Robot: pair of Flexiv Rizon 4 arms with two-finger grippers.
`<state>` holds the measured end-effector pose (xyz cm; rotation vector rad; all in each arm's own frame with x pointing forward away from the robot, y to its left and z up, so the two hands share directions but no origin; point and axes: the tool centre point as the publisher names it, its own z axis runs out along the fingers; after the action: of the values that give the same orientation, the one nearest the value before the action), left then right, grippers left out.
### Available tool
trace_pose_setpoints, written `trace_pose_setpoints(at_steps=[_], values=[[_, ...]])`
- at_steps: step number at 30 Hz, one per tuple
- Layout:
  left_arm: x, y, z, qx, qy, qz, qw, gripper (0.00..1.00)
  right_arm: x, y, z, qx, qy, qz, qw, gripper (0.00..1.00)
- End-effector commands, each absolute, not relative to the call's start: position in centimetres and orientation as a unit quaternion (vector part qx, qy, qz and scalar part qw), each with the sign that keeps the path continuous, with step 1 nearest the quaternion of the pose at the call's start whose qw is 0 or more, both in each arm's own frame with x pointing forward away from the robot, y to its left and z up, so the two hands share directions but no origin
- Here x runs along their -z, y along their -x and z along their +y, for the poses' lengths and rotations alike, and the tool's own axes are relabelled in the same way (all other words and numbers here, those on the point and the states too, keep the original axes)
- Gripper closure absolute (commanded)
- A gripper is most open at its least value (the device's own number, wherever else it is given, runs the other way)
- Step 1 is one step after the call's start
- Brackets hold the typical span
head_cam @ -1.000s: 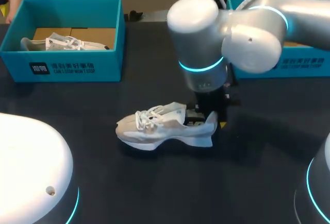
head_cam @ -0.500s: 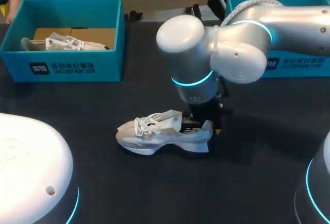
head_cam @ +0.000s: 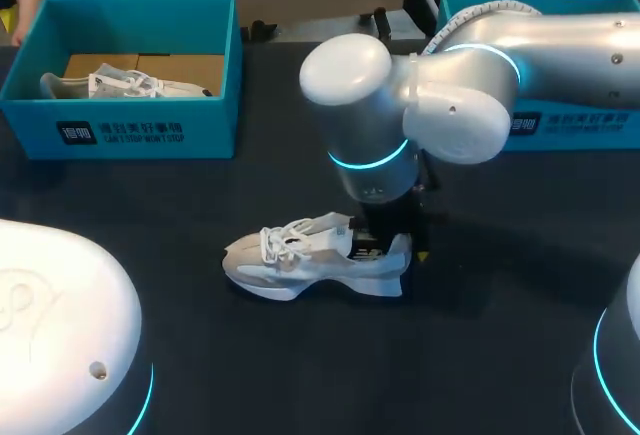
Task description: Take the shoe out of the shoebox, open the shoe tongue, remove and reinsert the insole, then place the shoe into the shoebox
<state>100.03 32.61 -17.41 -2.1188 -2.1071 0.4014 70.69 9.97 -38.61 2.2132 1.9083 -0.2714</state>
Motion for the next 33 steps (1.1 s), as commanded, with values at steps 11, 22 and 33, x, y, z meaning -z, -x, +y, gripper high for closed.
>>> trace_pose_setpoints(at_steps=[11, 22, 33], values=[[17.4, -99.9, 32.6, -0.131, 0.702, -0.697, 0.063, 0.0, 34.7, -70.4, 10.3, 0.07, -0.729, 0.675, 0.092, 0.0], [17.4, -99.9, 32.6, -0.131, 0.702, -0.697, 0.063, 0.0, 29.5, -71.0, 10.7, 0.064, -0.649, 0.753, 0.081, 0.0], [17.4, -99.9, 32.6, -0.131, 0.702, -0.697, 0.063, 0.0, 26.6, -71.2, 12.8, 0.12, -0.391, 0.905, 0.112, 0.0]])
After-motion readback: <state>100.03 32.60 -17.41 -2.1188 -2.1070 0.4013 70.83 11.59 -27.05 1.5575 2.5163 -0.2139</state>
